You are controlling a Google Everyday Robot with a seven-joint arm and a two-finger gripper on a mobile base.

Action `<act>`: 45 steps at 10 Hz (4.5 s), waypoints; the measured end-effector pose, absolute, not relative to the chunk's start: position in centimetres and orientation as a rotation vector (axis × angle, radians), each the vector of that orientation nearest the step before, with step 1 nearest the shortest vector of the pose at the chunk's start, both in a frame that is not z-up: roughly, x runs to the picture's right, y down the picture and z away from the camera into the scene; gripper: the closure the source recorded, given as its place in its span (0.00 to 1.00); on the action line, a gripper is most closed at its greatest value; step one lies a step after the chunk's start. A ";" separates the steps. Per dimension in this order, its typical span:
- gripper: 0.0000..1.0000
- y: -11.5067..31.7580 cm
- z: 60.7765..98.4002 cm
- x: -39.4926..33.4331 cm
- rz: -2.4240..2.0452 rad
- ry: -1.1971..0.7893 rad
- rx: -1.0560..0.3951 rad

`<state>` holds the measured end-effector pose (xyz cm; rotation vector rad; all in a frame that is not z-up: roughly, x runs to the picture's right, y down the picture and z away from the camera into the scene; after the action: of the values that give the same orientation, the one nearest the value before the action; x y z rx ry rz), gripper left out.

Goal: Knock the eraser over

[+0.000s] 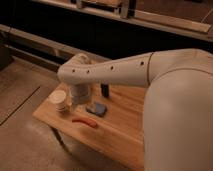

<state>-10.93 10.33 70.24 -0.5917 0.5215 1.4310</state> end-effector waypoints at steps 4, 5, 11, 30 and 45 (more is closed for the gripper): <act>0.35 10.3 70.2 -10.9 1.431 0.521 -0.592; 0.35 10.3 70.2 -10.9 1.431 0.521 -0.592; 0.35 10.3 70.2 -10.9 1.431 0.521 -0.592; 0.35 9.8 70.5 -10.8 1.450 0.546 -0.570; 1.00 2.6 76.6 2.3 1.954 0.718 -0.385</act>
<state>2.28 2.59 76.61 -0.3851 0.7178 1.9544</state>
